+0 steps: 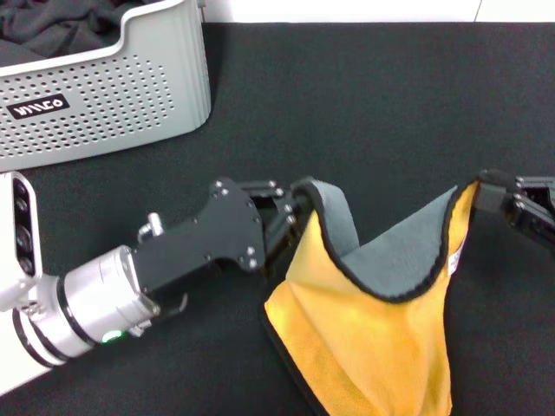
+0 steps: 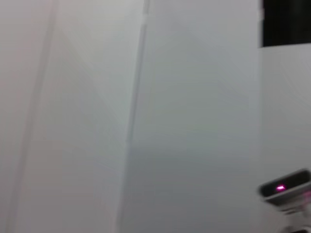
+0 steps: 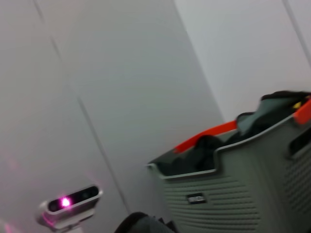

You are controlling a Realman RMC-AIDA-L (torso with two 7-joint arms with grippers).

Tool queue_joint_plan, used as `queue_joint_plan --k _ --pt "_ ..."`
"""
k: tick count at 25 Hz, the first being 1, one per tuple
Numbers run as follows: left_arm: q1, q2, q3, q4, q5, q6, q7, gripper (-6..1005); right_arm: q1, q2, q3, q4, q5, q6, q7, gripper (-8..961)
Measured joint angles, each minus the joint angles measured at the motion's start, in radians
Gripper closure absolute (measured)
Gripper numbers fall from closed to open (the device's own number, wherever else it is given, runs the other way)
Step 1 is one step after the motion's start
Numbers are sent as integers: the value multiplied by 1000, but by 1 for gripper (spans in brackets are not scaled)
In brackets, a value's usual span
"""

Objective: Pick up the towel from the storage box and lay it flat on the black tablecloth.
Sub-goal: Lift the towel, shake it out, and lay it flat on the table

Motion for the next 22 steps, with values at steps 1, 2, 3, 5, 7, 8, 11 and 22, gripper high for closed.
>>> queue_joint_plan --k 1,2,3,5,7,8,11,22 --pt "2 0 -26 1 0 -26 1 977 8 0 7 15 -3 -12 -14 947" --pt "3 0 -38 0 0 -40 1 977 17 1 12 29 -3 -26 -28 947" --pt "4 0 -60 0 0 -65 3 977 25 1 14 41 -4 -41 -37 947" --pt "5 -1 -85 1 0 -104 7 977 44 2 14 63 -4 -76 -52 946" --pt "6 -2 -101 2 -1 -145 12 977 58 7 15 88 -4 -119 -60 946" --pt "6 -3 -105 3 -8 -168 13 977 64 10 15 103 -2 -148 -67 946" --pt "6 -6 -109 3 -42 -214 23 977 78 15 15 137 7 -216 -85 946" --pt "-6 -10 -104 3 -174 -295 77 976 83 21 17 173 48 -340 -95 947"
